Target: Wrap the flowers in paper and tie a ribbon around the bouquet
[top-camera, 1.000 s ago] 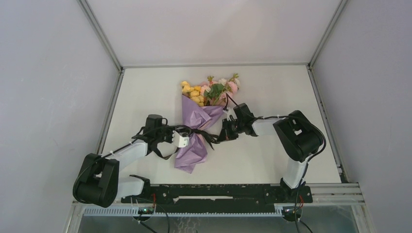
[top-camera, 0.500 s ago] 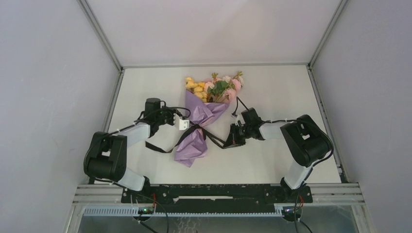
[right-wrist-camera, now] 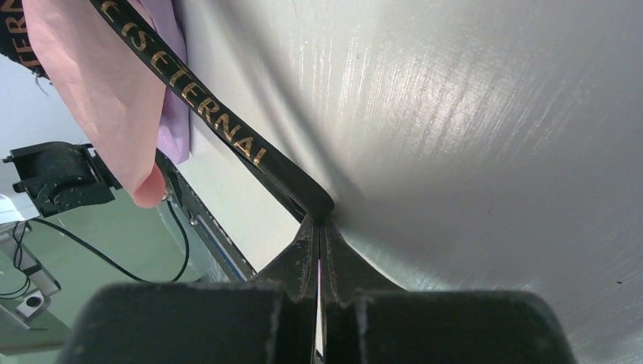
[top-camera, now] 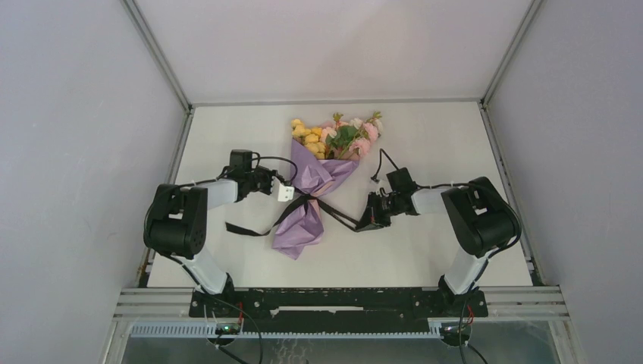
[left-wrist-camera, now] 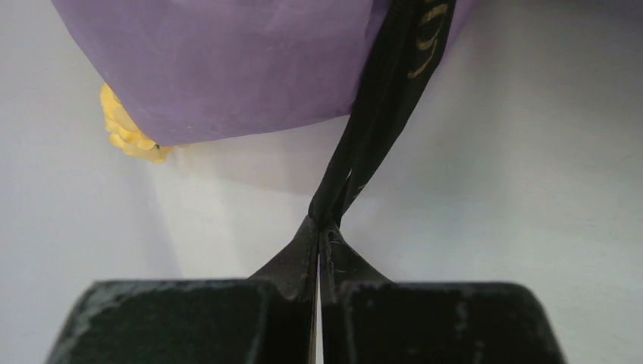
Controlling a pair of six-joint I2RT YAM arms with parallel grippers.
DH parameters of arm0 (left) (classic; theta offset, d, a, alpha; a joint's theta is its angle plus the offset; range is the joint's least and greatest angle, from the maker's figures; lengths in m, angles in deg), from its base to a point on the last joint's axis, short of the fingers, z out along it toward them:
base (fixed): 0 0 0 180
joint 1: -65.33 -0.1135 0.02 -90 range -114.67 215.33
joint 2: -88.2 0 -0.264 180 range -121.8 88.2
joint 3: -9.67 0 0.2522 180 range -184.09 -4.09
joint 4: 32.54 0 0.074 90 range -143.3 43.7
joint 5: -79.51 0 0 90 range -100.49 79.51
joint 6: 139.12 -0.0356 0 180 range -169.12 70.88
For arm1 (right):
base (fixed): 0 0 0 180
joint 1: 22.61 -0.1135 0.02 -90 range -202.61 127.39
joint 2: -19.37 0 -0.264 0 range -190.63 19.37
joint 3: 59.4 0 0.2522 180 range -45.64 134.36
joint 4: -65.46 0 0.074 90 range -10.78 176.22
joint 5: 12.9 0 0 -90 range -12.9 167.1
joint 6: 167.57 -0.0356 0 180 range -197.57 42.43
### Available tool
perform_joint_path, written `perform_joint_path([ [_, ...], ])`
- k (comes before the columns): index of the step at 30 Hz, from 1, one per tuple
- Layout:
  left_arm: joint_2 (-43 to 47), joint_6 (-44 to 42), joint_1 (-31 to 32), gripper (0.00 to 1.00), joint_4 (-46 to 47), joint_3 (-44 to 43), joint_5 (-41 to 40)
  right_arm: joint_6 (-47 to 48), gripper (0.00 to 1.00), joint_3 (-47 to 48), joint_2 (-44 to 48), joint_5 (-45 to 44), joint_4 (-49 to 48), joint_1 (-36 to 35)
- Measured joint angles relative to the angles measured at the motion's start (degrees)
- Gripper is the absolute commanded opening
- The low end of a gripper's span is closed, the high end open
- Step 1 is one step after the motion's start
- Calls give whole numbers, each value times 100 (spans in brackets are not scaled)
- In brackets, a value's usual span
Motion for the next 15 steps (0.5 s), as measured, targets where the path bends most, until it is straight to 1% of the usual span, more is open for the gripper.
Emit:
perform_joint_path([
  [6,-28,-52,-7,0,2,0,107,11,0,0,-2,59,55,94],
  [7,-35,-63,-7,9,2,2,129,11,0,-2,-2,72,57,114],
  [8,-35,-107,-7,24,-4,2,142,9,4,-2,-2,87,42,129],
  [9,-35,-179,0,43,-17,2,155,9,11,-2,-2,103,37,138],
  [10,-33,-275,11,57,-28,9,140,11,18,-2,-2,122,42,133],
  [11,-24,-385,17,67,-44,17,122,13,25,0,-2,140,50,118],
  [12,9,-463,24,75,-79,39,81,13,29,15,-2,164,94,90],
  [13,63,-544,28,81,-111,72,37,35,32,55,-2,203,177,63],
  [15,302,-601,35,89,-260,177,-90,133,36,186,4,229,396,7],
])
